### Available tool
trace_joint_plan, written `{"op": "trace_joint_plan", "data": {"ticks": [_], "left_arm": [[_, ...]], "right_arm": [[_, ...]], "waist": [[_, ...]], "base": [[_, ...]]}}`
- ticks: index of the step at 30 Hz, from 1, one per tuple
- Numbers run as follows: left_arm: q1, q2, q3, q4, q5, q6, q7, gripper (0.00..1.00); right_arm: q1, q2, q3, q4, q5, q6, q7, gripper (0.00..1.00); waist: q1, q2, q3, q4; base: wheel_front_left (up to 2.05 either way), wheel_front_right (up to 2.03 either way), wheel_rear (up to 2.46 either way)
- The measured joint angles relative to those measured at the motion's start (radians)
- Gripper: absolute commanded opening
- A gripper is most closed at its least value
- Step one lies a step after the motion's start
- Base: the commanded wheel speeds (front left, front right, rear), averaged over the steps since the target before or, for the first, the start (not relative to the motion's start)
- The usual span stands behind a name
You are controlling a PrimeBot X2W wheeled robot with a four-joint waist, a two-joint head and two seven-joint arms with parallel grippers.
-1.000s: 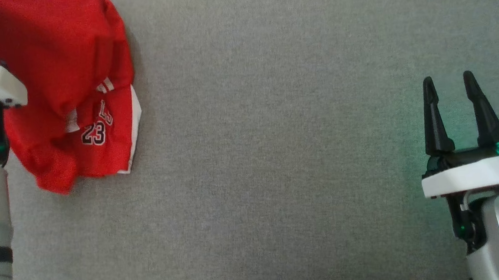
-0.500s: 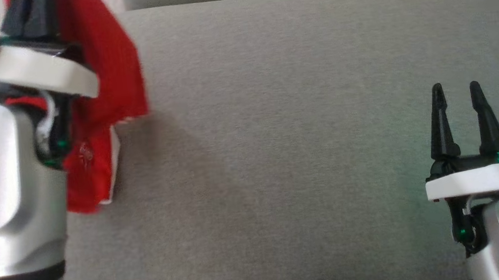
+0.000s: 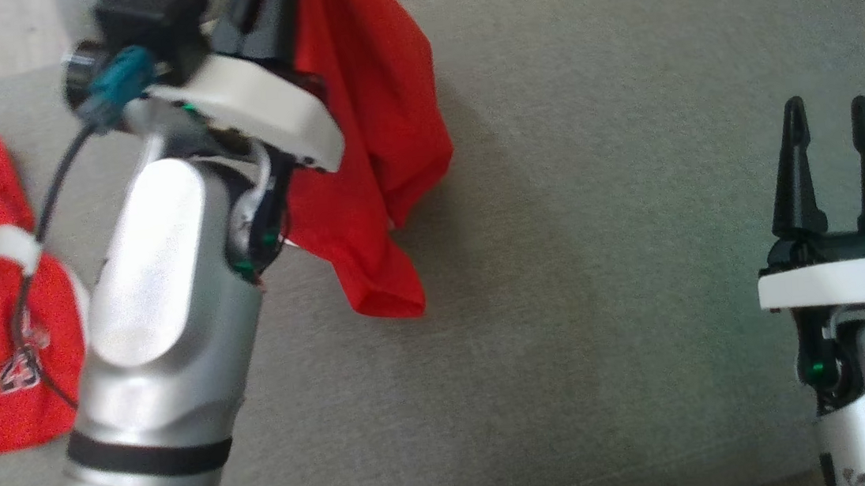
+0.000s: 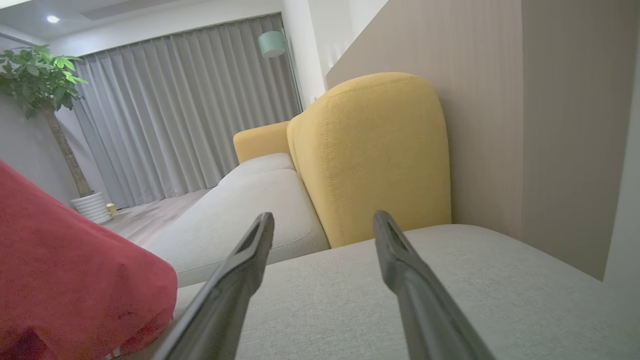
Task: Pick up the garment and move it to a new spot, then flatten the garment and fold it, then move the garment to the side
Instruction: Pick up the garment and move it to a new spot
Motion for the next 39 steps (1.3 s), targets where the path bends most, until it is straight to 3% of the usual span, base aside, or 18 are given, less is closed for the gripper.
{"op": "trace_joint_plan", "data": {"ticks": [6,7,8,14,18,22,27,31,39], "left_arm": [[-0.063,-0.016,-0.111,0.133,-0.076,0.068,-0.048,0.00],[-0.074,-0.016,-0.146,0.151,-0.111,0.082,-0.059,0.35],[-0.081,-0.018,-0.180,0.165,-0.142,0.098,-0.072,1.00],[-0.121,-0.020,-0.380,0.229,-0.298,0.158,-0.143,1.00],[-0.169,-0.021,-0.398,0.278,-0.338,0.190,-0.200,1.00],[-0.206,0.002,-0.346,0.317,-0.333,0.187,-0.229,1.00],[-0.150,0.111,-0.245,0.287,-0.316,0.158,-0.230,1.00],[0.016,0.171,-0.168,0.195,-0.290,0.123,-0.230,1.00],[0.409,0.169,-0.012,0.014,-0.235,0.101,-0.230,1.00]], "right_arm": [[-0.026,0.000,0.009,-0.009,0.035,0.000,0.000,1.00],[-0.032,0.000,0.013,-0.010,0.042,0.000,0.000,1.00],[-0.036,0.000,0.019,-0.010,0.046,0.000,0.000,1.00],[-0.048,0.000,0.034,-0.010,0.068,0.000,0.000,1.00],[-0.048,0.000,0.030,-0.011,0.067,0.000,0.000,1.00],[-0.048,0.000,0.028,-0.014,0.053,0.000,0.000,1.00],[-0.042,0.000,0.031,-0.013,0.003,0.000,0.000,1.00],[-0.017,0.000,0.039,0.000,-0.027,0.000,-0.001,1.00],[0.040,0.000,0.083,0.057,-0.047,0.000,-0.001,1.00]], "waist": [[0.0000,0.0000,0.040,-0.079],[0.0000,0.0000,0.048,-0.093],[0.0000,0.0000,0.055,-0.106],[0.0000,0.0000,0.094,-0.168],[0.0002,0.0000,0.106,-0.165],[0.0001,0.0000,0.095,-0.126],[0.0001,0.0000,0.065,-0.057],[0.0001,0.0000,0.032,0.006],[0.0000,0.0000,-0.043,0.111]], "base": [[0.00,0.00,0.00],[0.00,0.00,0.00],[0.00,0.00,0.00],[0.00,0.00,0.00],[0.00,0.00,0.00],[0.00,0.00,0.00],[0.00,0.00,0.00],[0.00,0.00,0.00],[0.00,0.00,0.00]]}}
